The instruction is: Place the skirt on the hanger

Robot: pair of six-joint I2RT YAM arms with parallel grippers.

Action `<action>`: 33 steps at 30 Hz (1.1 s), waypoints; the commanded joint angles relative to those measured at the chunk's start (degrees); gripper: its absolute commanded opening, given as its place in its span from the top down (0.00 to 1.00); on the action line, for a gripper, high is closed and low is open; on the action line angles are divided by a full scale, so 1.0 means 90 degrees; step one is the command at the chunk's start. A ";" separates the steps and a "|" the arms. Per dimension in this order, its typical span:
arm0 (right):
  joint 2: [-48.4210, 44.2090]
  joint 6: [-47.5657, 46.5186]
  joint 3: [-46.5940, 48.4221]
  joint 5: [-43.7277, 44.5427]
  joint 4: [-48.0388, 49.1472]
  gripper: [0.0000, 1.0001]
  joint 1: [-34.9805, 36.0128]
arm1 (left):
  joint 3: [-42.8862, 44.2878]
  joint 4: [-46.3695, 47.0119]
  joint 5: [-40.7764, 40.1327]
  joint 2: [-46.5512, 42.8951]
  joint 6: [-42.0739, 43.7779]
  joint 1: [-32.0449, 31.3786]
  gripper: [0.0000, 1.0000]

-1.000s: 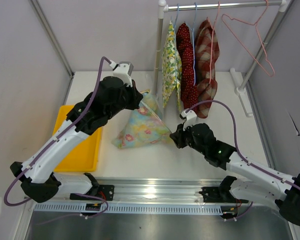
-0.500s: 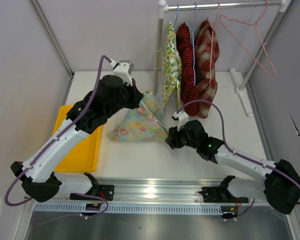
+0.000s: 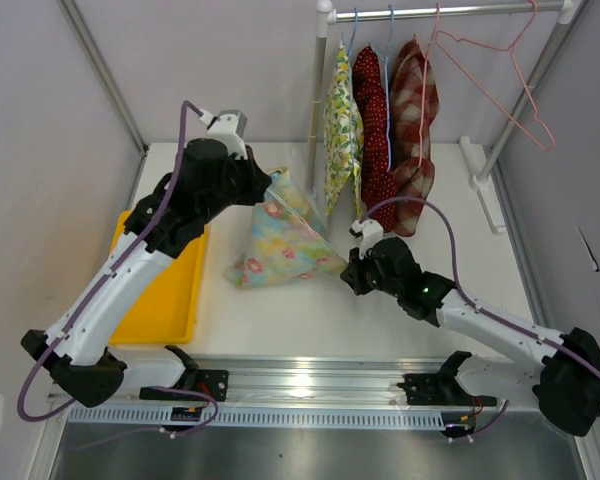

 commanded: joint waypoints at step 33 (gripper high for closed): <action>-0.1574 0.1959 0.1628 0.1360 -0.4155 1.00 -0.0010 | -0.4809 0.2274 0.2555 -0.1786 -0.1889 0.2176 1.00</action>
